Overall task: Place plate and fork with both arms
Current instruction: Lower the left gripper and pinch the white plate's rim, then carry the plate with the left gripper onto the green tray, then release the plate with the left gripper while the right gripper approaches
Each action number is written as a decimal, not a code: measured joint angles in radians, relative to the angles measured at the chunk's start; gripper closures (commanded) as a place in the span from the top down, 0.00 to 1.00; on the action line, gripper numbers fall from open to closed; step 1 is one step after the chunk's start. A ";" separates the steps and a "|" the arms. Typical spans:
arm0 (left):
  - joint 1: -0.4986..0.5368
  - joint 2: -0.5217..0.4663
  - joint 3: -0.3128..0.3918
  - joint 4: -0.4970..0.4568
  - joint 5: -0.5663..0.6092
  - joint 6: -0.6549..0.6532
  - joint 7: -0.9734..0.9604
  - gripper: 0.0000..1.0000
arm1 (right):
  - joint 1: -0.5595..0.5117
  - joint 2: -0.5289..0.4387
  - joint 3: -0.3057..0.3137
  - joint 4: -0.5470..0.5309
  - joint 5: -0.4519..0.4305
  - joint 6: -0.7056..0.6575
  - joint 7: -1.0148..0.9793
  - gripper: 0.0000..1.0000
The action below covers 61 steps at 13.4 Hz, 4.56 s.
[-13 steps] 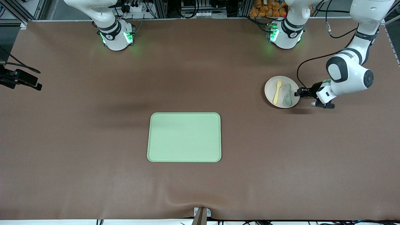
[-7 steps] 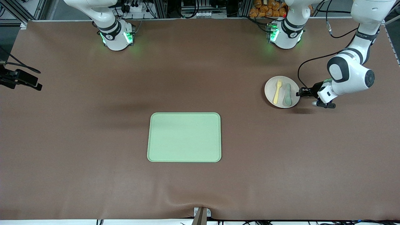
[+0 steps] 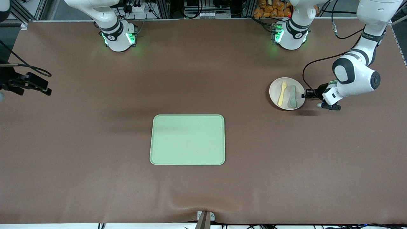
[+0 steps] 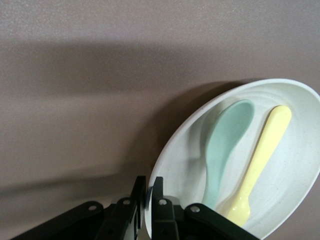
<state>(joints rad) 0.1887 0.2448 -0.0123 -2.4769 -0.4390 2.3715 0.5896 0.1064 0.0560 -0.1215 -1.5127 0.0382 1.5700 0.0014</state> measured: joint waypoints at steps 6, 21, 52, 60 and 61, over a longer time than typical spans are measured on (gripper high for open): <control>-0.002 0.000 -0.005 0.012 0.000 0.000 0.003 0.00 | 0.031 0.020 0.002 -0.002 0.009 0.002 0.004 1.00; -0.160 0.099 -0.106 0.442 -0.009 -0.216 -0.339 0.00 | 0.043 0.020 0.001 -0.002 0.009 -0.003 0.009 1.00; -0.714 0.704 -0.087 1.182 -0.046 -0.033 -0.944 0.10 | 0.043 0.021 0.001 -0.002 0.009 -0.003 0.009 1.00; -0.726 0.708 -0.085 1.198 -0.046 -0.031 -0.955 1.00 | 0.073 0.090 0.004 -0.013 0.012 -0.009 0.008 1.00; -0.728 0.704 -0.079 1.206 -0.046 -0.031 -0.965 1.00 | 0.084 0.111 0.005 -0.013 0.012 -0.007 0.008 1.00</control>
<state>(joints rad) -0.5394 0.9489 -0.0909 -1.2707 -0.4853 2.3402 -0.3753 0.1905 0.1671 -0.1170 -1.5255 0.0500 1.5626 0.0095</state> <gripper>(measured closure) 0.357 0.000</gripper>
